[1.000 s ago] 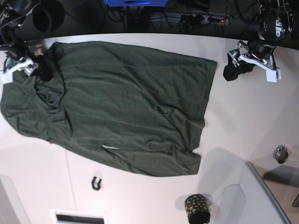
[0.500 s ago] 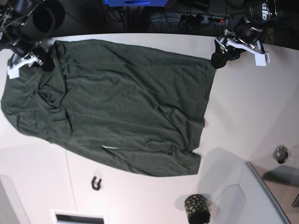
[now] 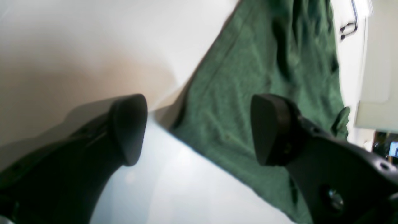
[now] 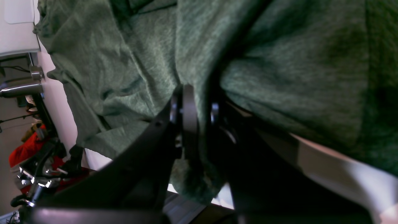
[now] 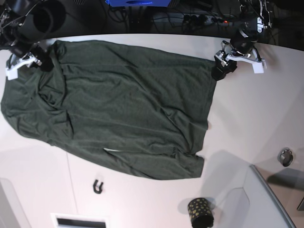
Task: Layout the t-shirt on the table in an organized manner, then fold the t-shirt properly
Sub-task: 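Lift the shirt by both corners and shake it out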
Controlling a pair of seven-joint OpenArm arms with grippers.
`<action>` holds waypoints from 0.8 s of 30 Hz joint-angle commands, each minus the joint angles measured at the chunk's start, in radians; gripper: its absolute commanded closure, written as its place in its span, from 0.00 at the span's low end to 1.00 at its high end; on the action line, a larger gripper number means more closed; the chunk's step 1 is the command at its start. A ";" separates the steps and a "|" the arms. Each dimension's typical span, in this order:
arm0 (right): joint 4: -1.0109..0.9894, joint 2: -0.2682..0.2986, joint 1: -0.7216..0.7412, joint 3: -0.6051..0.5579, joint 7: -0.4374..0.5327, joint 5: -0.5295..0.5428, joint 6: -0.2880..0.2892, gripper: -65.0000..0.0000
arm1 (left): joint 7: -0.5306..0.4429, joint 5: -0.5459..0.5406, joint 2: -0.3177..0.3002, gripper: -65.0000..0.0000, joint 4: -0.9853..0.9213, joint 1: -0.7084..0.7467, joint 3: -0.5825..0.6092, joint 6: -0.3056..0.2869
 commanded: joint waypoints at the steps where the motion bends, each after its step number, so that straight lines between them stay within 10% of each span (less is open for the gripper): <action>1: 0.000 0.010 -0.012 0.001 -0.033 -0.076 -0.022 0.99 | 0.013 -0.001 0.003 0.24 0.003 0.002 0.008 0.002; 14: 0.000 0.018 -0.012 0.001 -0.034 -0.078 -0.022 0.99 | 0.007 -0.002 0.025 0.25 -0.103 -0.041 0.112 0.003; 17: 0.000 0.024 -0.013 0.001 -0.034 -0.078 -0.022 0.99 | -0.003 -0.002 0.028 0.46 -0.111 -0.041 0.091 0.003; 21: 0.003 0.024 -0.019 0.001 -0.060 -0.078 -0.022 0.99 | -0.039 0.001 0.032 1.00 -0.115 -0.064 0.074 0.008; 24: 0.075 0.018 -0.031 0.001 -0.103 -0.078 -0.022 0.99 | -0.006 -0.001 0.011 1.00 -0.072 -0.063 0.088 0.009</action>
